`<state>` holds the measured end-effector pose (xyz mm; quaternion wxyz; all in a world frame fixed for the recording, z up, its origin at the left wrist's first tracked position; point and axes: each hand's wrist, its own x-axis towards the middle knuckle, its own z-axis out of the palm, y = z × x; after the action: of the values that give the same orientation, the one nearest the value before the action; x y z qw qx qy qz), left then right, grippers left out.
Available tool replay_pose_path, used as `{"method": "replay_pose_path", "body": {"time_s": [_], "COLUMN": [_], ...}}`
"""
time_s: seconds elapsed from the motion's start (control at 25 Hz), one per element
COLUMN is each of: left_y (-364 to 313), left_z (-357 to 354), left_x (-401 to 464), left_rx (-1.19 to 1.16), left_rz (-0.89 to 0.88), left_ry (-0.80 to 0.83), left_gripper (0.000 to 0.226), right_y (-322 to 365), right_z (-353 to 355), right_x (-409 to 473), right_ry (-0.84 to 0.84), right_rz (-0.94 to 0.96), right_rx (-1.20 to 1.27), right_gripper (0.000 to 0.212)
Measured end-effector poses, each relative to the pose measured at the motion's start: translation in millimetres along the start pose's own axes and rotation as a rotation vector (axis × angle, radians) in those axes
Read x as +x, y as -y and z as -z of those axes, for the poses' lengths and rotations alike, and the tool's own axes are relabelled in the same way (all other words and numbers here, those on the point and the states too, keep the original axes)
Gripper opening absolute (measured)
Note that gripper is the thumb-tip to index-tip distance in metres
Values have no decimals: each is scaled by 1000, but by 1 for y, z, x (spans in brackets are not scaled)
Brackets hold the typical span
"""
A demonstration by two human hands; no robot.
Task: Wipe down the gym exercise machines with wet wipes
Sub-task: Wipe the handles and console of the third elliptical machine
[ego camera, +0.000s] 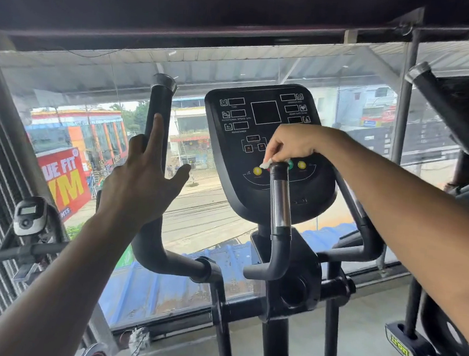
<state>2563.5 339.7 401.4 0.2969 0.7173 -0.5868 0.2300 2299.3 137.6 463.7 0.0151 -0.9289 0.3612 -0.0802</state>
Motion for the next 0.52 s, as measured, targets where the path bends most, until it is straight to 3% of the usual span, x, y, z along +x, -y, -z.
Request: {"method": "replay_pose_path", "body": {"time_s": [0.12, 0.32, 0.44, 0.52], "left_y": [0, 1, 3, 1], "left_z": [2, 0, 0, 0], "left_x": [-2, 1, 0, 0], "left_rx": [-6, -32, -59, -67], "left_rz": [-7, -2, 9, 16], "left_ry": [-2, -7, -8, -4], "left_gripper": [94, 93, 91, 90], "right_y": [-16, -24, -6, 0], "right_z": [-14, -116, -165, -180], "right_x": [-6, -42, -37, -45], "right_ry": [-105, -904, -1057, -1092], "right_rz": [-45, -232, -196, -183], "right_rx": [147, 950, 1019, 909], "right_gripper": [17, 20, 20, 22]}}
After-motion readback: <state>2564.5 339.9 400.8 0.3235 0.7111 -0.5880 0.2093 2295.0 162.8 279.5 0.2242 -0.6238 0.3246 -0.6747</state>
